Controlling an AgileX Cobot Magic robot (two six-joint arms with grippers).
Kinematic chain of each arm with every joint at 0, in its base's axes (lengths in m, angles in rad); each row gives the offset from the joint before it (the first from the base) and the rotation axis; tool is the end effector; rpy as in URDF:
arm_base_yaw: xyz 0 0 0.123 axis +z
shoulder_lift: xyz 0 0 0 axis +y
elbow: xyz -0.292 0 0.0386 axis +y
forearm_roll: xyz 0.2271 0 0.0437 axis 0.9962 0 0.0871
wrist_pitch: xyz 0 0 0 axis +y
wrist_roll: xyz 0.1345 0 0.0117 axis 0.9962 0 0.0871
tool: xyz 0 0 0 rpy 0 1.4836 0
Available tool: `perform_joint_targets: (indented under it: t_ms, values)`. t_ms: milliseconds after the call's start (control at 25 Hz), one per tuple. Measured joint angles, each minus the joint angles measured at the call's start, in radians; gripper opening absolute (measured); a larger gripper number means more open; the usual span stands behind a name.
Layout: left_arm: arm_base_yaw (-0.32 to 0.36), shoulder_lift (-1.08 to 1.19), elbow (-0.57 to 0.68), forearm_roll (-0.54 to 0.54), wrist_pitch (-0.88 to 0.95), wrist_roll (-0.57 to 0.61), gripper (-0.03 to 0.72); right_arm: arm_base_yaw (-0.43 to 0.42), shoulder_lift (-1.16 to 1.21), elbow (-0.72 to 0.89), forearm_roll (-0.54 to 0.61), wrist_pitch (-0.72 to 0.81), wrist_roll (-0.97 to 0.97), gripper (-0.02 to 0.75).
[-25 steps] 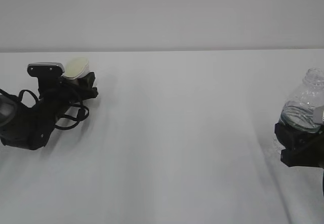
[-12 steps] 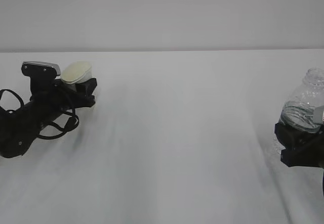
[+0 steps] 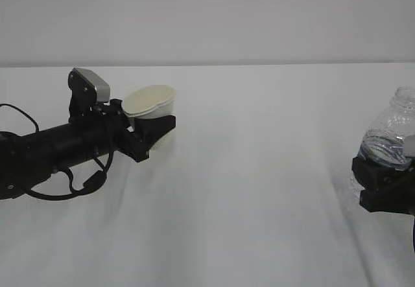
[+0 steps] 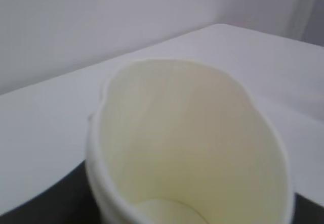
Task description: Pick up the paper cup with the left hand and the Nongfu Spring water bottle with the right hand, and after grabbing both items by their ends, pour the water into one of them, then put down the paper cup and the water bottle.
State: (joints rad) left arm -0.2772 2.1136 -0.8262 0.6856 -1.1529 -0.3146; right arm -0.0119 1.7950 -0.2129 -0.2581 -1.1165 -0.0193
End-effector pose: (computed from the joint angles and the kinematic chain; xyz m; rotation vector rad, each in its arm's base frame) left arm 0.3616 -0.1841 0.1307 0.6952 1.6034 -0.7283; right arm 0.2655 0.0278 0.1213 -0.2706 1.9350 0.1304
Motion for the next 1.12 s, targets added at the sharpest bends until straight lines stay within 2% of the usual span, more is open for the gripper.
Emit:
perform_joint_targets:
  t_ms: [200,360,840,1120]
  values:
    - [-0.059,-0.001,0.0,0.129,0.0,-0.113,0.432,0.0,0.0,0.0,-0.004,0.0,0.01,0.405]
    - [-0.11,-0.001,0.0,0.182,0.0,-0.159,0.432,0.0,0.0,0.0,-0.012,0.0,0.027,0.405]
    - [-0.222,-0.001,-0.01,0.2,0.0,-0.18,0.431,0.0,-0.125,0.0,-0.064,0.002,0.096,0.405]
    - [-0.295,-0.001,-0.055,0.212,0.0,-0.214,0.431,0.0,-0.225,0.0,-0.086,0.112,0.132,0.405]
